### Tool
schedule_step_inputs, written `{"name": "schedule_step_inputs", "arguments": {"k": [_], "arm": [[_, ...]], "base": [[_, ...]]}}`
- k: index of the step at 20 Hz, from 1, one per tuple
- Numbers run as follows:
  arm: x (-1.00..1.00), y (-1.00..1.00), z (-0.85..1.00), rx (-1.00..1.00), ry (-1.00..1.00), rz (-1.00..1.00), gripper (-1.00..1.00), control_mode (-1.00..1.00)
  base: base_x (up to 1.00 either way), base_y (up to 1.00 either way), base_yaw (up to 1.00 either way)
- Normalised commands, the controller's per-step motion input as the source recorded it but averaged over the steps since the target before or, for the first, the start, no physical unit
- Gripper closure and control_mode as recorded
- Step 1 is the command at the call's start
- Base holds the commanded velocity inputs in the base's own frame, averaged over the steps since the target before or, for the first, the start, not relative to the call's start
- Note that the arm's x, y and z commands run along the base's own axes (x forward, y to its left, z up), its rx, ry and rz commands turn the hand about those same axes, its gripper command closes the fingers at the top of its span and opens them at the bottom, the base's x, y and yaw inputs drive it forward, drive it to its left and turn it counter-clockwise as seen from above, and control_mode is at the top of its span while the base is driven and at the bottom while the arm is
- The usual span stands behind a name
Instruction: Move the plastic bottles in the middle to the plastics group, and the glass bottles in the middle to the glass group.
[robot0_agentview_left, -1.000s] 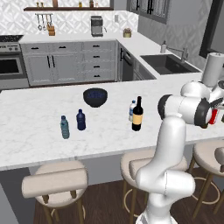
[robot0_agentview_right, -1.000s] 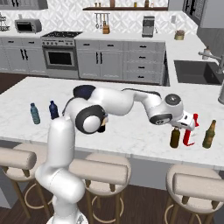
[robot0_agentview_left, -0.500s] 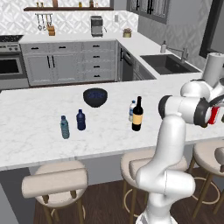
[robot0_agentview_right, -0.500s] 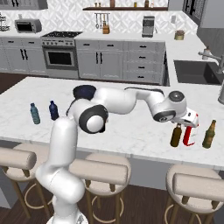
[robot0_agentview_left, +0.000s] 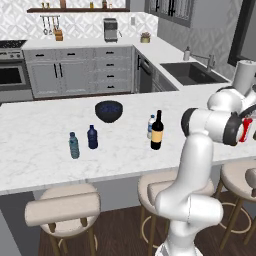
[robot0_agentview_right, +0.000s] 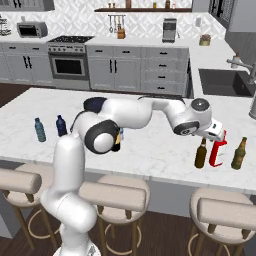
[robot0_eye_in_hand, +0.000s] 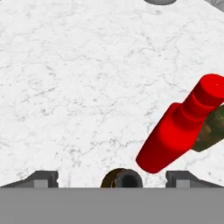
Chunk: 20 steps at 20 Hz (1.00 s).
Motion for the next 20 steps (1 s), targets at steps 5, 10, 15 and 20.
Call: {"name": "schedule_step_inputs", "arguments": {"k": [5,10,15,20], "arm": [[-0.27,0.46,0.45,0.0,-0.01,0.01,-1.0,-1.0],[-0.49,0.78,0.19,-0.11,-0.01,0.22,-1.0,-1.0],[-0.2,1.0,0.11,-0.05,0.0,0.28,-1.0,-1.0],[-0.03,1.0,0.26,0.0,0.01,0.2,-1.0,-1.0]], "base": [[0.0,0.0,0.0],[0.0,0.0,0.0],[0.0,0.0,0.0],[0.0,0.0,0.0]]}}
